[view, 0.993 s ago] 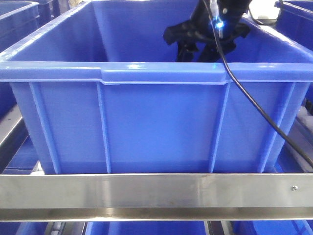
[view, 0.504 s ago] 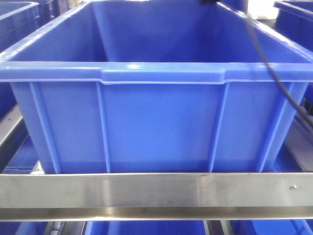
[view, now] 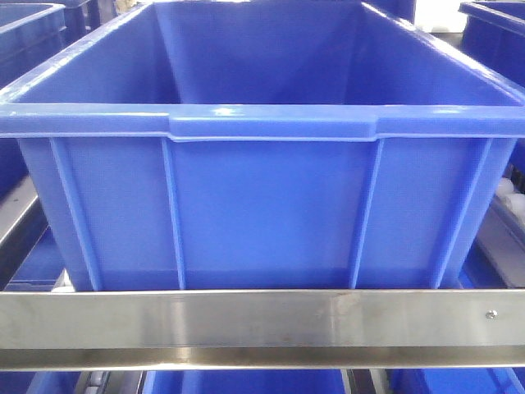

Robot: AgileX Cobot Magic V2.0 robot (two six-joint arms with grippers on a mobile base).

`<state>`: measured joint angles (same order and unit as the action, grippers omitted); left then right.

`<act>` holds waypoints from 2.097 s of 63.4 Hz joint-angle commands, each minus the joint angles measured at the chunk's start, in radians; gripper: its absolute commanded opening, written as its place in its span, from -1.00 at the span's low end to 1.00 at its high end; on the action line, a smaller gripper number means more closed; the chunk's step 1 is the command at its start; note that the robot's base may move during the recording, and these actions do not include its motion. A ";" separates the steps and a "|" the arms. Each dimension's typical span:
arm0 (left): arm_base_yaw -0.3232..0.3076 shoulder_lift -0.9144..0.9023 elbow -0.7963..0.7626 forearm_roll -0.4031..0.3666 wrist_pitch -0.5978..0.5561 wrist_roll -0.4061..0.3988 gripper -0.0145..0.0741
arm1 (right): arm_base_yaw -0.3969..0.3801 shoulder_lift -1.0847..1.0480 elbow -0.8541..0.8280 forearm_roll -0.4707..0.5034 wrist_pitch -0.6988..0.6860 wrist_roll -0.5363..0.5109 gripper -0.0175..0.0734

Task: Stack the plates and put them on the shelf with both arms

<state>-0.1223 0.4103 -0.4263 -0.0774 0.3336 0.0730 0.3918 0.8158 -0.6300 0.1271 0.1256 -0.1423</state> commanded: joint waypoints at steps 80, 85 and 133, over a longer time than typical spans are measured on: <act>0.003 0.005 -0.026 -0.005 -0.085 -0.001 -0.48 | -0.251 -0.536 0.333 -0.028 -0.100 0.078 -0.49; 0.003 0.005 -0.026 -0.005 -0.085 -0.001 -0.48 | -0.303 -0.607 0.398 -0.041 -0.113 0.085 -0.49; 0.003 0.007 -0.026 -0.005 -0.085 -0.001 -0.48 | -0.373 -0.848 0.642 -0.045 -0.205 0.116 -0.49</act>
<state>-0.1223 0.4103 -0.4263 -0.0774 0.3336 0.0730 0.0243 -0.0093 0.0278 0.0904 0.0097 -0.0266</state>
